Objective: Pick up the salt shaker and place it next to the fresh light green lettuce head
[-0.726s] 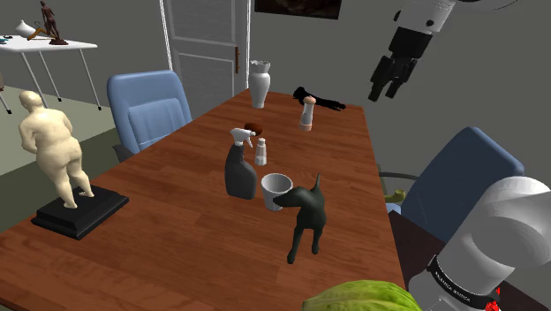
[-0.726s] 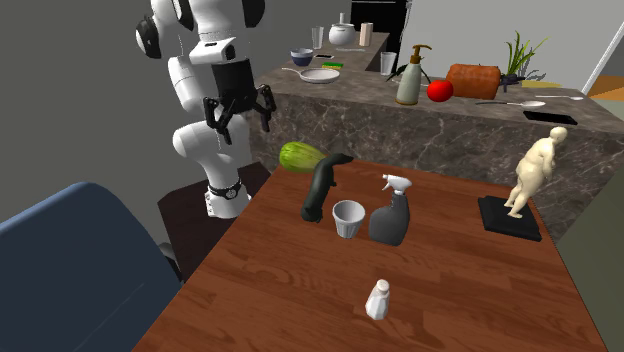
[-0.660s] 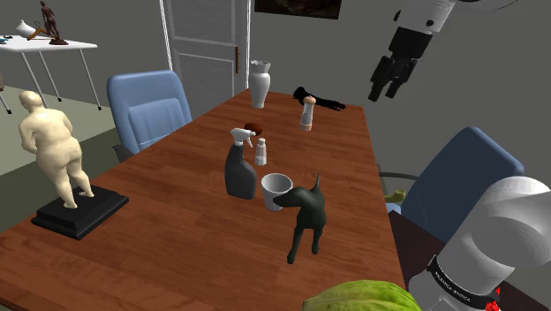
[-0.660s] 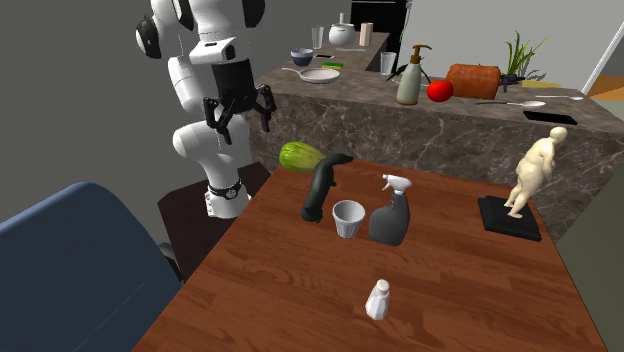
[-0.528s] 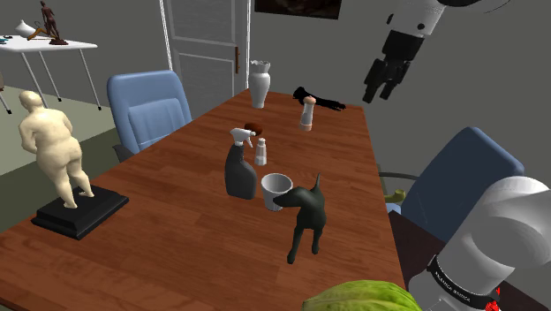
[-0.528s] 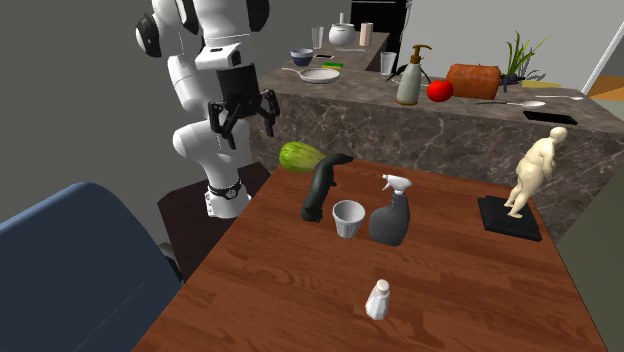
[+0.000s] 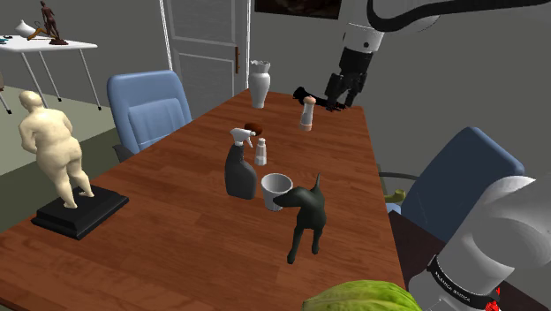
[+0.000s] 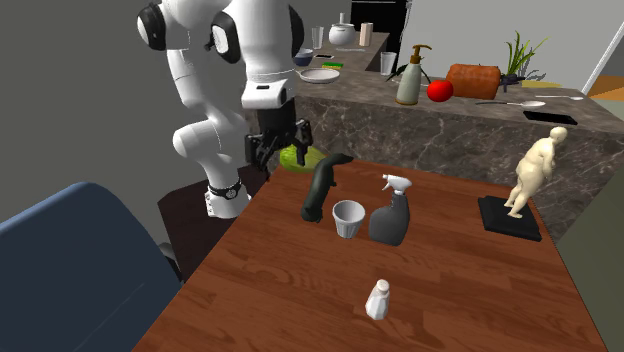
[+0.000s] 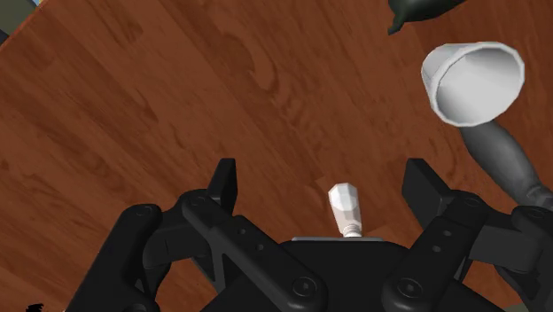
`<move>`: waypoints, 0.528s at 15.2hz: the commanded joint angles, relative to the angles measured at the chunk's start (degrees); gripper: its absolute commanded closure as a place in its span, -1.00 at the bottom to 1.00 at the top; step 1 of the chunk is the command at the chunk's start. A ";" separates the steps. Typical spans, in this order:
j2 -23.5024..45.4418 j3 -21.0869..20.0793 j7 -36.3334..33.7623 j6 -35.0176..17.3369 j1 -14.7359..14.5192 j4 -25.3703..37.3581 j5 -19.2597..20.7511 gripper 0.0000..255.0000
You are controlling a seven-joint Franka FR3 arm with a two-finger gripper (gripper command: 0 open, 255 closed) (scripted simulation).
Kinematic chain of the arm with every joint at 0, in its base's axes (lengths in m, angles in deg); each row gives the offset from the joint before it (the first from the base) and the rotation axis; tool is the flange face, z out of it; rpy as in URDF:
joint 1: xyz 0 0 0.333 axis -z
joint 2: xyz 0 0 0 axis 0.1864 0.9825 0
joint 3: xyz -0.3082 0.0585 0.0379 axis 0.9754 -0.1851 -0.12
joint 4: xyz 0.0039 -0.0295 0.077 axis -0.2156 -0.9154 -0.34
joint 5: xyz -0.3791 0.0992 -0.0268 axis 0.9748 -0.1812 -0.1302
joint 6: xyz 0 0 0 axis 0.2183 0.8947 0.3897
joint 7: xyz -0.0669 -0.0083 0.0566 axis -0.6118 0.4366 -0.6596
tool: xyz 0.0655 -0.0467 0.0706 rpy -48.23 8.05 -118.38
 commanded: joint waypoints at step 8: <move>19.86 -2.77 -2.44 -6.44 -0.96 10.95 2.04 -1.00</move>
